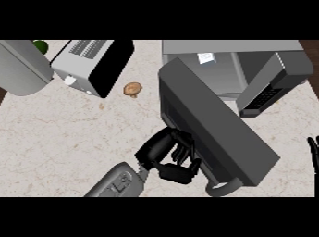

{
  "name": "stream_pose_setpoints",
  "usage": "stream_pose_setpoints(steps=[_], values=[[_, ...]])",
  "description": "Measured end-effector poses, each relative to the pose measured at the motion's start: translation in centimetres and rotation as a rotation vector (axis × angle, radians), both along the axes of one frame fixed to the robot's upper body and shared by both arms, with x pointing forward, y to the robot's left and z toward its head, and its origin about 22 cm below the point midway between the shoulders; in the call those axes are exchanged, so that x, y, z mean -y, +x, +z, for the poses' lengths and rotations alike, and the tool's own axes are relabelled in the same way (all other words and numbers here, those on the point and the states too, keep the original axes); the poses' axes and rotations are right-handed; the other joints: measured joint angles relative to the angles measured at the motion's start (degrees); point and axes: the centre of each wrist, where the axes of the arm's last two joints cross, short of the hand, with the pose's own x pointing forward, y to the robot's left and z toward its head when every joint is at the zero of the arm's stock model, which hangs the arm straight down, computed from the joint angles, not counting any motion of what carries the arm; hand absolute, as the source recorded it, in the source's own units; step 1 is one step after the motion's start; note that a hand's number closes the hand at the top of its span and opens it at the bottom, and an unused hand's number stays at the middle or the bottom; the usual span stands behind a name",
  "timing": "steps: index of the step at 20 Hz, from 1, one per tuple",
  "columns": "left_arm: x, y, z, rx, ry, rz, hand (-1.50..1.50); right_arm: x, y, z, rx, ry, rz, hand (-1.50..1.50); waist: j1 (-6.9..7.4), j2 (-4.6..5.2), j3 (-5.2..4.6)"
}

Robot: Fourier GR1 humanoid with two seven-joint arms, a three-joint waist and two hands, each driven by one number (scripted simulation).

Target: Pick up the milk, place it into the microwave and close the microwave

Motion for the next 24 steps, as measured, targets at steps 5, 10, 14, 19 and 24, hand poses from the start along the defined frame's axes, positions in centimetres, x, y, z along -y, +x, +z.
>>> stream_pose_setpoints(steps=[5, 10, 14, 19, 24], values=[[2.2, 0.0, -1.4, -0.066, 0.082, -0.017, 1.50, 0.2, 1.1, 2.2, 0.033, 0.011, 0.082, -1.50, -1.79, 0.37, -0.05], [3.5, -0.1, -1.6, -0.100, 0.101, -0.016, -1.50, -0.6, 2.4, 4.4, 0.066, 0.015, 0.174, -1.50, -4.27, 0.93, -0.12], [4.2, 0.7, -0.5, -0.087, 0.031, 0.000, 1.50, -1.0, 3.4, 6.1, 0.098, 0.001, 0.250, -1.50, -6.40, 1.51, -0.21], [5.0, 2.1, 1.7, -0.068, -0.078, 0.022, 1.50, -1.7, 4.2, 7.9, 0.126, -0.014, 0.343, -1.50, -9.51, 2.19, -0.30], [5.7, 3.5, 3.5, -0.046, -0.133, 0.052, 1.50, -2.1, 4.8, 9.5, 0.159, -0.029, 0.407, -1.50, -12.64, 2.78, -0.27]])
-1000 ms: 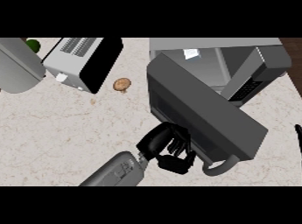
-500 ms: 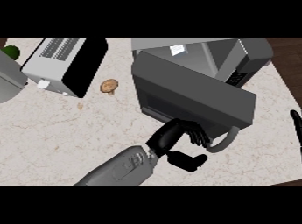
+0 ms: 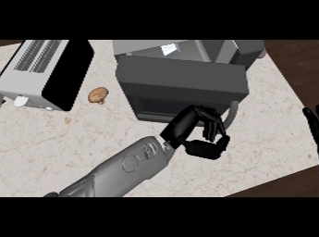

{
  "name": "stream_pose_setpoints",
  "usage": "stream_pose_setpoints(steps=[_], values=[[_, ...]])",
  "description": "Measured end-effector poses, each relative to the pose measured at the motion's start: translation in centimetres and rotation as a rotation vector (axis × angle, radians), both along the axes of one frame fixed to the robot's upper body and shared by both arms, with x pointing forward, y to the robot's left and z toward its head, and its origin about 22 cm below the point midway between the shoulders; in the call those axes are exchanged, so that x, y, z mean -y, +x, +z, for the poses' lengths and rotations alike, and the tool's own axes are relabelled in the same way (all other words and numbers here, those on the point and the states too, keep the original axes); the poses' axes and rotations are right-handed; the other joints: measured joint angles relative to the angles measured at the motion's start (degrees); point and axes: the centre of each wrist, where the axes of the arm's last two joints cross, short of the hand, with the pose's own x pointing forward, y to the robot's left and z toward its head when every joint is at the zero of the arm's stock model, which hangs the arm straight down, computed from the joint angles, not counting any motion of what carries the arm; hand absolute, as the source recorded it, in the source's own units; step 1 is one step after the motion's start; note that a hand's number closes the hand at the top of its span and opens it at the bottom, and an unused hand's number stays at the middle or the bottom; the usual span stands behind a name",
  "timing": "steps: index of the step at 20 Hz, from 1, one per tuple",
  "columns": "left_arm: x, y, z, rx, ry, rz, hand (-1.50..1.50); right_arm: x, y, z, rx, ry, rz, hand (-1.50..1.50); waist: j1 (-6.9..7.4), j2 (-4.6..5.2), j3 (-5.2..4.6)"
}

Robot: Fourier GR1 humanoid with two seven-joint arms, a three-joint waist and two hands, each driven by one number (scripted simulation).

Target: Pick up the milk, place it into the microwave and close the microwave

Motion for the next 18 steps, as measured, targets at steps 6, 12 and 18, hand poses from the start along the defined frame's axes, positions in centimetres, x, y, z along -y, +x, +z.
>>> stream_pose_setpoints(steps=[6, 12, 18], values=[[0.6, 1.9, 2.0, 0.020, -0.036, 0.040, 1.50, -0.1, 0.6, 1.6, 0.022, -0.007, 0.040, -1.50, -2.85, 0.75, 0.08], [0.8, 3.7, 4.1, 0.048, -0.061, 0.092, 1.50, -0.2, 0.9, 2.9, 0.028, -0.021, 0.091, -1.50, -5.46, 1.28, 0.17], [0.1, 5.4, 5.0, 0.055, -0.057, 0.173, 1.50, 0.0, 1.2, 4.1, 0.038, -0.035, 0.127, -1.50, -7.44, 2.01, 0.24]])
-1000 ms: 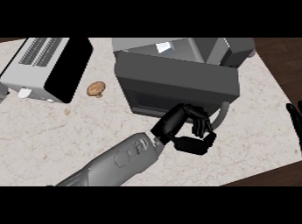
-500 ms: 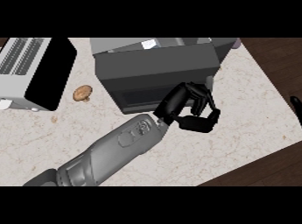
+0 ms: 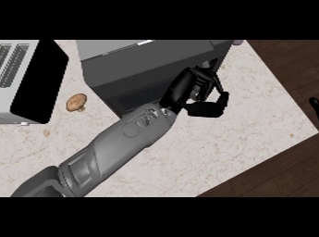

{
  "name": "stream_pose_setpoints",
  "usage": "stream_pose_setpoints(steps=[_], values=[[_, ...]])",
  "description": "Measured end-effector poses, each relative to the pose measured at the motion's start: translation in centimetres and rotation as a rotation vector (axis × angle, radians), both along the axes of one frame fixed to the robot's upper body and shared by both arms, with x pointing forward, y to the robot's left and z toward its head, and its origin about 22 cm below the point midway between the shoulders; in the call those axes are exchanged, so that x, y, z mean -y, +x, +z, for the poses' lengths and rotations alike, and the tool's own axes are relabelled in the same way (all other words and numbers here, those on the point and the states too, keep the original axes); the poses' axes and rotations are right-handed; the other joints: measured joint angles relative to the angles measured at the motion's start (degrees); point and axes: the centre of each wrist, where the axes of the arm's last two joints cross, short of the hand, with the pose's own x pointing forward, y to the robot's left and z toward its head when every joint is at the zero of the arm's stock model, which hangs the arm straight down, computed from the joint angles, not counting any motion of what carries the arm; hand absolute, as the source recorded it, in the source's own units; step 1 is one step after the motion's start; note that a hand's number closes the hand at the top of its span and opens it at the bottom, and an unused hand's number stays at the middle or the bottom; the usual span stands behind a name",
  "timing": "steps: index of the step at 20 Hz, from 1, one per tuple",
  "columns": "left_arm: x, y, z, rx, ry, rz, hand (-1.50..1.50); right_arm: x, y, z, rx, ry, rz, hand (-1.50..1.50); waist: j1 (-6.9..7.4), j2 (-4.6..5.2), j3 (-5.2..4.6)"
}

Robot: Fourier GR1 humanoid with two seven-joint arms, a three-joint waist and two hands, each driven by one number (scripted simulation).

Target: Pick up the milk, place it into the microwave and close the microwave

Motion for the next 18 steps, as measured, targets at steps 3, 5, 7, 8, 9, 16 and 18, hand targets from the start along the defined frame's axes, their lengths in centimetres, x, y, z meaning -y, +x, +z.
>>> stream_pose_setpoints(steps=[3, 5, 7, 8, 9, 16, 18], values=[[-0.4, 0.7, 0.3, -0.007, -0.009, 0.044, 1.50, 0.2, 0.1, 0.5, 0.000, -0.012, 0.007, -1.50, -0.87, 0.22, -0.01], [-0.6, 0.7, 0.3, -0.021, -0.038, 0.063, 1.50, 0.4, 0.3, 0.9, 0.002, -0.018, 0.008, -1.50, -1.28, 0.14, -0.10], [-0.8, 0.7, 0.3, -0.027, -0.060, 0.080, 1.50, 0.6, 0.4, 1.3, 0.007, -0.022, 0.013, -1.50, -1.71, 0.10, -0.11], [-0.8, 0.7, 0.3, -0.029, -0.069, 0.088, 1.50, 0.7, 0.4, 1.5, 0.009, -0.027, 0.013, -1.50, -1.89, 0.07, -0.12], [-0.9, 0.7, 0.3, -0.029, -0.076, 0.097, 1.50, 0.8, 0.5, 1.7, 0.013, -0.032, 0.012, -1.50, -2.15, 0.03, -0.12], [-1.2, 0.6, 0.1, -0.017, -0.104, 0.137, 1.50, 1.5, 0.9, 3.1, 0.024, -0.059, 0.007, -1.50, -2.99, 0.03, -0.06], [-1.3, 0.6, 0.1, -0.012, -0.108, 0.148, 1.50, 1.7, 0.9, 3.4, 0.024, -0.071, 0.006, -1.50, -3.21, 0.02, -0.04]])
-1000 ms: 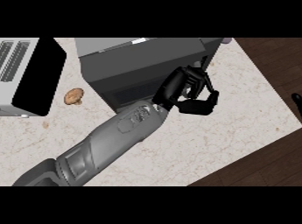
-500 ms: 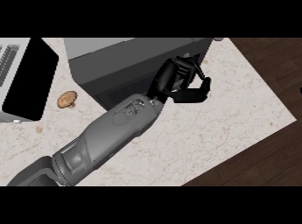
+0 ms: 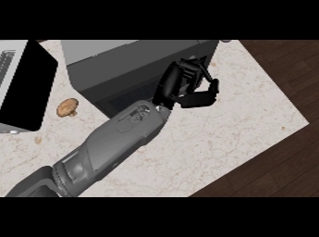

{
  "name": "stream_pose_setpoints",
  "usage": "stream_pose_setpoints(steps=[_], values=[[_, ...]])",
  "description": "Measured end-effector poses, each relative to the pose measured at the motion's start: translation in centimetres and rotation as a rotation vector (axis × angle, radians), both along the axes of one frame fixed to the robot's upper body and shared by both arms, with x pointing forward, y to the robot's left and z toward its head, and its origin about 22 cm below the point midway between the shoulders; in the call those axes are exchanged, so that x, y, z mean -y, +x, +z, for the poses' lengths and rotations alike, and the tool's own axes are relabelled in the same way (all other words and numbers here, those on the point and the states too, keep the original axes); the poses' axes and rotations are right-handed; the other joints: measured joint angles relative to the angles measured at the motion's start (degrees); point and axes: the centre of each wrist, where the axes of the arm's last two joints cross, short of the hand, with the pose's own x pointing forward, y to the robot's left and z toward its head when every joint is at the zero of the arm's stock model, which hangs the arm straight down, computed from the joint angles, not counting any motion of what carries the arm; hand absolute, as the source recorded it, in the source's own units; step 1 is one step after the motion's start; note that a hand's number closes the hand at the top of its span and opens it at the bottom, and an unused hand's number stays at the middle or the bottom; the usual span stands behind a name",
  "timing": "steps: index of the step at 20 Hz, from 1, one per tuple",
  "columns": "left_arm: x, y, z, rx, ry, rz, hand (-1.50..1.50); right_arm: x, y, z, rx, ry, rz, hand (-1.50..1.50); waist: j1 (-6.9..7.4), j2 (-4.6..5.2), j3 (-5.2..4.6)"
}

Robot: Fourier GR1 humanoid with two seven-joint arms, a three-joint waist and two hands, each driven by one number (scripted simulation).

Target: Pick up the milk, place it into the microwave and close the microwave

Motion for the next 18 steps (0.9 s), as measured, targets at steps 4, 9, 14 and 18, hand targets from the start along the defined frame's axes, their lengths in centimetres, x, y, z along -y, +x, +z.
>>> stream_pose_setpoints(steps=[4, 9, 14, 18], values=[[-0.1, 0.0, -0.1, 0.012, -0.009, 0.022, 1.50, 0.4, 0.2, 0.7, 0.005, -0.015, -0.001, -1.50, -0.45, 0.08, 0.07], [-0.1, -0.1, 0.0, 0.024, -0.017, 0.041, 1.50, 0.7, 0.5, 1.2, 0.008, -0.012, 0.008, -1.50, -0.61, 0.27, 0.17], [-0.1, -0.2, 0.0, 0.029, -0.020, 0.058, 1.50, 0.9, 0.8, 1.7, 0.007, -0.002, 0.017, -1.50, -0.83, 0.35, 0.22], [-0.2, -0.2, 0.0, 0.030, -0.024, 0.077, 1.50, 1.1, 0.9, 2.1, 0.009, -0.002, 0.025, -1.50, -1.26, 0.25, 0.23]])
